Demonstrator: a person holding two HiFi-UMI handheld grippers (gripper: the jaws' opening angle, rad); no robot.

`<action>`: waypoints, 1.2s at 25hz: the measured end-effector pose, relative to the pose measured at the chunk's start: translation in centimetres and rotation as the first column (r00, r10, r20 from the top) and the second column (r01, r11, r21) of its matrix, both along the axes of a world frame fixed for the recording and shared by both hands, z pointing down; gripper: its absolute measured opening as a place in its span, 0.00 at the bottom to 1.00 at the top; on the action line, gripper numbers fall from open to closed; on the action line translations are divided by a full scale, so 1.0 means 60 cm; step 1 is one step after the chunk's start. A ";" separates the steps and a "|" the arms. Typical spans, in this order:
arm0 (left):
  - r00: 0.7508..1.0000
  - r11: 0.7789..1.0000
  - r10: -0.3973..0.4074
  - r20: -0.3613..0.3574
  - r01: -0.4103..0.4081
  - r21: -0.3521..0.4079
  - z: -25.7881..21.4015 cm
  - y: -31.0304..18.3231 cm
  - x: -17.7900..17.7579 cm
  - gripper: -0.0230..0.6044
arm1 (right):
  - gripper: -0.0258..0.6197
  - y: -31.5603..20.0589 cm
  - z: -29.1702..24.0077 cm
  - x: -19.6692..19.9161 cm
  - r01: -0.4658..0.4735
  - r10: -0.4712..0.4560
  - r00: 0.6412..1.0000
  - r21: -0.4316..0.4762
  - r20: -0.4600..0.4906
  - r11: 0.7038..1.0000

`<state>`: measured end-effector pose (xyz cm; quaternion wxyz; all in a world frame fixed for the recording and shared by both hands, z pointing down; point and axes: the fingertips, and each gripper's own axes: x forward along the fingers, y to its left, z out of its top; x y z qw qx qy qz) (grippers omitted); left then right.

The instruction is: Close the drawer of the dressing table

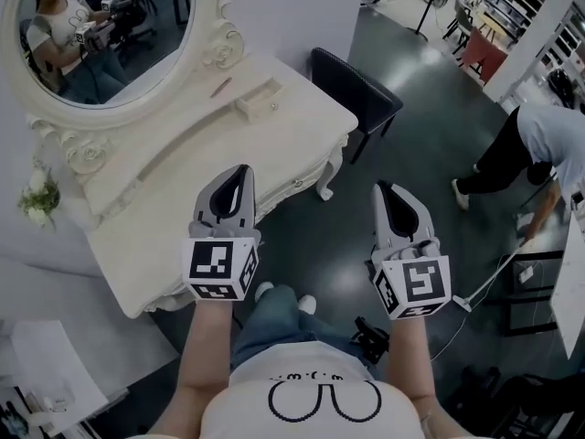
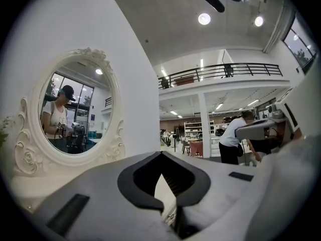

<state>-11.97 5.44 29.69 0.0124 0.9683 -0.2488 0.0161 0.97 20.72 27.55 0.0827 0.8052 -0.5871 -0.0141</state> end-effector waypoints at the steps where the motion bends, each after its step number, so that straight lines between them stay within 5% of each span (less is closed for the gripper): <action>1: 1.000 1.000 0.001 0.005 -0.001 -0.006 0.005 -0.003 0.011 0.03 | 0.04 -0.004 0.005 0.008 0.005 -0.005 1.000 -0.005 0.002 1.000; 10: 1.000 1.000 0.006 0.024 -0.006 -0.029 0.045 -0.088 0.147 0.03 | 0.04 -0.081 0.042 0.135 -0.009 0.010 1.000 -0.034 0.016 0.999; 20: 0.999 0.997 -0.036 0.038 0.038 -0.065 0.082 -0.250 0.302 0.03 | 0.04 -0.272 0.059 0.294 0.053 -0.053 0.999 -0.087 0.007 0.995; 30: 0.995 0.990 -0.063 0.075 0.072 -0.125 0.120 -0.347 0.380 0.03 | 0.04 -0.418 0.085 0.380 0.124 -0.120 0.992 -0.117 0.043 0.985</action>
